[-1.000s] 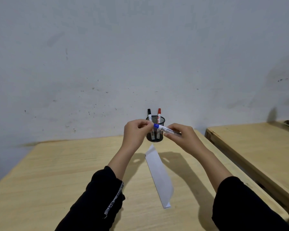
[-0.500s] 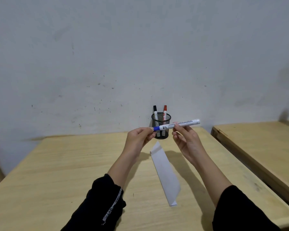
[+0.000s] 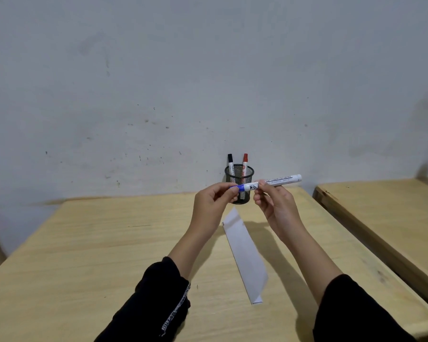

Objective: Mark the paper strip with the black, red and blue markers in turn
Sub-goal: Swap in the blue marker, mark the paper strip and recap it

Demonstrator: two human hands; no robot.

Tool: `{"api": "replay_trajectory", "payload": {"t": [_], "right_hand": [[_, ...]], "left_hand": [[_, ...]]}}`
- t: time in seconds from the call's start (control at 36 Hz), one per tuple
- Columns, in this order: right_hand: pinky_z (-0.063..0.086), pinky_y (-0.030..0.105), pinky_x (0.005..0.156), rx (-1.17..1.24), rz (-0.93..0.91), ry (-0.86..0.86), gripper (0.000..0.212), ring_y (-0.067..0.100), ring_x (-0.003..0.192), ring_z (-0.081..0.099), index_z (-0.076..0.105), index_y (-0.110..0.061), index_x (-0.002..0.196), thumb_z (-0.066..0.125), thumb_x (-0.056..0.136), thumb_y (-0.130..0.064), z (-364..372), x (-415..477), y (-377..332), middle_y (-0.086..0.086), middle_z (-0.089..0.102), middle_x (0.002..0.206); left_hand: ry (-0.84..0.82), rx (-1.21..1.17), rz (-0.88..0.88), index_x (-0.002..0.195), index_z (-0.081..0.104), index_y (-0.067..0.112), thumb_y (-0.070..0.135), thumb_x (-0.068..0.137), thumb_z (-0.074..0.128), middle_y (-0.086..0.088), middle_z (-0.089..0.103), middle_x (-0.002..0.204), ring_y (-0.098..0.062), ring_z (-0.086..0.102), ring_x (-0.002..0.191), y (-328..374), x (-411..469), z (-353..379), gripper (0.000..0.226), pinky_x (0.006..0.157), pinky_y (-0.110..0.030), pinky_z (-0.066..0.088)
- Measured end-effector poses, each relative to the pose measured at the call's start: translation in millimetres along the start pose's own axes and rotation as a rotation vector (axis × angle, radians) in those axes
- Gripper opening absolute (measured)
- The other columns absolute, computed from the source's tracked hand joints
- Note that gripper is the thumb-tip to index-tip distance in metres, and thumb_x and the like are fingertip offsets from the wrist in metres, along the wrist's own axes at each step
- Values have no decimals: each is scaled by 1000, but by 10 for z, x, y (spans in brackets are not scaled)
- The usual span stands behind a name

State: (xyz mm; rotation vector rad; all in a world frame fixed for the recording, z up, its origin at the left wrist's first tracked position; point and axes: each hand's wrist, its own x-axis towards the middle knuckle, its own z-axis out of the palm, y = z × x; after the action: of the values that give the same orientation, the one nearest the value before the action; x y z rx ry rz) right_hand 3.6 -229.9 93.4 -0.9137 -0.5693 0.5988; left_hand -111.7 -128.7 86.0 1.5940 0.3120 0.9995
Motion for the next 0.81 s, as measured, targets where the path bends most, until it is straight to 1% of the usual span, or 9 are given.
{"api": "replay_trajectory", "payload": {"t": [0.08,0.25,0.31,0.39,0.42,0.5,0.53,0.67,0.81], "right_hand": [[50,15,54,-51,-47,-10,10,7,51,58,63,-6,82,57,90,-7,-19,-7,-28,-3,64,56],[50,16,56,-51,-132,10,12,9,54,58,63,-8,86,53,91,-4,-141,0,-133,-6,62,61],[50,16,57,-55,-148,26,14,9,57,59,64,-11,85,53,92,-5,-186,0,-151,-5,62,64],[51,16,60,-46,-145,50,15,8,59,60,64,-15,83,54,91,-7,-220,0,-148,-8,62,66],[51,16,60,-46,-140,58,15,8,59,60,64,-15,82,55,91,-7,-223,-1,-141,-9,62,66],[52,17,61,-46,-124,72,13,9,59,61,62,-14,83,55,91,-6,-213,-7,-98,-8,63,65],[53,17,62,-54,-117,72,12,9,59,62,62,-14,84,56,91,-6,-205,-11,-78,-8,63,65],[54,18,64,-164,-86,39,9,10,61,63,63,-13,83,58,90,-8,-159,-21,44,-5,65,67],[54,21,64,-254,-93,-4,10,15,65,61,65,-15,82,60,89,-10,-137,-28,124,0,66,73]], "left_hand": [[7,-27,-35,89,71,13,12,89,62,5,67,67,0,61,62,-21,17,-11,10,68,-13,49],[63,-133,-157,80,71,15,13,89,62,8,68,62,0,62,60,-51,72,-213,12,66,-12,51],[65,-14,-193,76,72,16,12,86,65,2,67,65,-4,62,61,-78,79,-326,13,68,-13,51],[12,304,-244,70,71,17,9,81,64,-4,59,65,-12,55,61,-150,69,-465,15,64,-17,45],[-8,395,-263,70,70,16,10,80,65,-3,57,64,-12,52,60,-178,58,-502,13,61,-17,42],[-63,583,-304,71,69,10,9,78,64,-2,53,62,-11,44,53,-274,17,-594,8,42,-9,34],[-78,631,-315,72,68,8,8,78,63,-1,53,61,-10,44,51,-308,3,-617,7,39,-8,33],[-128,803,-367,76,68,4,8,77,61,1,55,66,-11,48,53,-448,-79,-643,8,52,-21,37],[-161,863,-373,78,67,5,11,78,60,4,51,64,-10,44,53,-485,-102,-614,9,51,-21,35]]}}
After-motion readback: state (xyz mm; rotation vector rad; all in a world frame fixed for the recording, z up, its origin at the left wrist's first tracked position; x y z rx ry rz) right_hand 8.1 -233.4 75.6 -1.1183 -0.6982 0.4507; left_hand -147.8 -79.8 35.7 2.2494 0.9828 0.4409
